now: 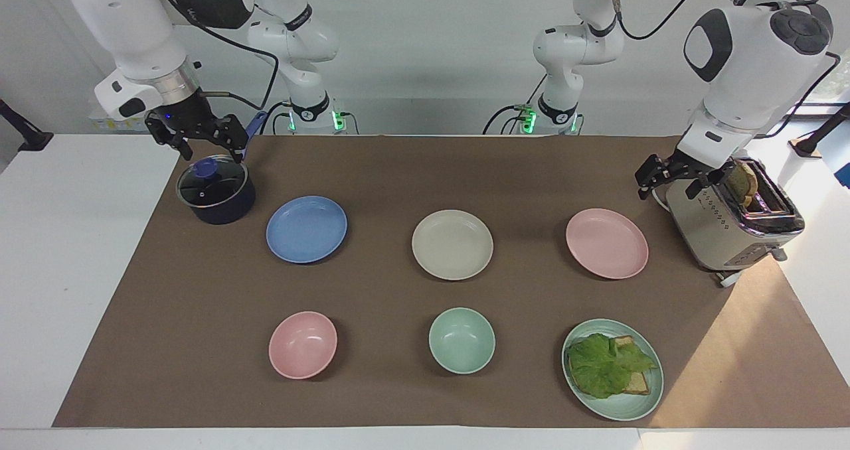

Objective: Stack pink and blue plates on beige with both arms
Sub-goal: 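Move the left gripper to the rim of the pink plate, then close the left gripper on the pink plate's rim, then carry the pink plate with the left gripper onto the beige plate, then release the pink plate while the right gripper grasps the blue plate, then slide the blue plate with the right gripper toward the pink plate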

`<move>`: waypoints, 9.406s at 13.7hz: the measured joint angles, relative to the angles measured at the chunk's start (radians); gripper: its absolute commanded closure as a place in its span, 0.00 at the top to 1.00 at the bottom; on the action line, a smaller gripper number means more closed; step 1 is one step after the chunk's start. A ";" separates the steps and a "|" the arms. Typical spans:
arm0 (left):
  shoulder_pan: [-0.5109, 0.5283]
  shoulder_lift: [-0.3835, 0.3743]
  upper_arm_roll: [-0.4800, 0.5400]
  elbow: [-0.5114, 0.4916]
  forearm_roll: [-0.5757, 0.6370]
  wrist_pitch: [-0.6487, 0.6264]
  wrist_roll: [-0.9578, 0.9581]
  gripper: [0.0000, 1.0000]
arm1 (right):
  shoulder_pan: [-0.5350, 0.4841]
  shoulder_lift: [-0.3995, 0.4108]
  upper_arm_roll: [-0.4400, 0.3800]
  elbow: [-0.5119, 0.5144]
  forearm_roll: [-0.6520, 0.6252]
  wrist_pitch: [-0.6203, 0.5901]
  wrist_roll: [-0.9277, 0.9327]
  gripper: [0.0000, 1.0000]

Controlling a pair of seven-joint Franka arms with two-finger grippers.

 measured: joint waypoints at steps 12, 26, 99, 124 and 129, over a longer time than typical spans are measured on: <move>0.011 0.000 0.001 -0.001 0.000 0.001 0.000 1.00 | 0.000 0.000 -0.001 0.000 0.000 0.000 0.001 1.00; 0.075 0.085 0.000 -0.266 0.000 0.305 0.001 1.00 | -0.003 0.000 -0.002 0.000 0.000 0.005 0.001 1.00; -0.004 0.057 -0.126 -0.067 -0.133 0.105 -0.411 1.00 | -0.046 -0.033 -0.003 -0.224 0.044 0.274 -0.042 1.00; 0.114 -0.087 -0.113 0.002 0.020 -0.034 0.012 1.00 | -0.082 0.045 -0.004 -0.778 0.269 0.792 -0.224 0.00; 0.114 -0.087 -0.113 0.002 0.020 -0.034 0.012 1.00 | -0.081 0.042 -0.004 -0.763 0.274 0.786 -0.225 0.00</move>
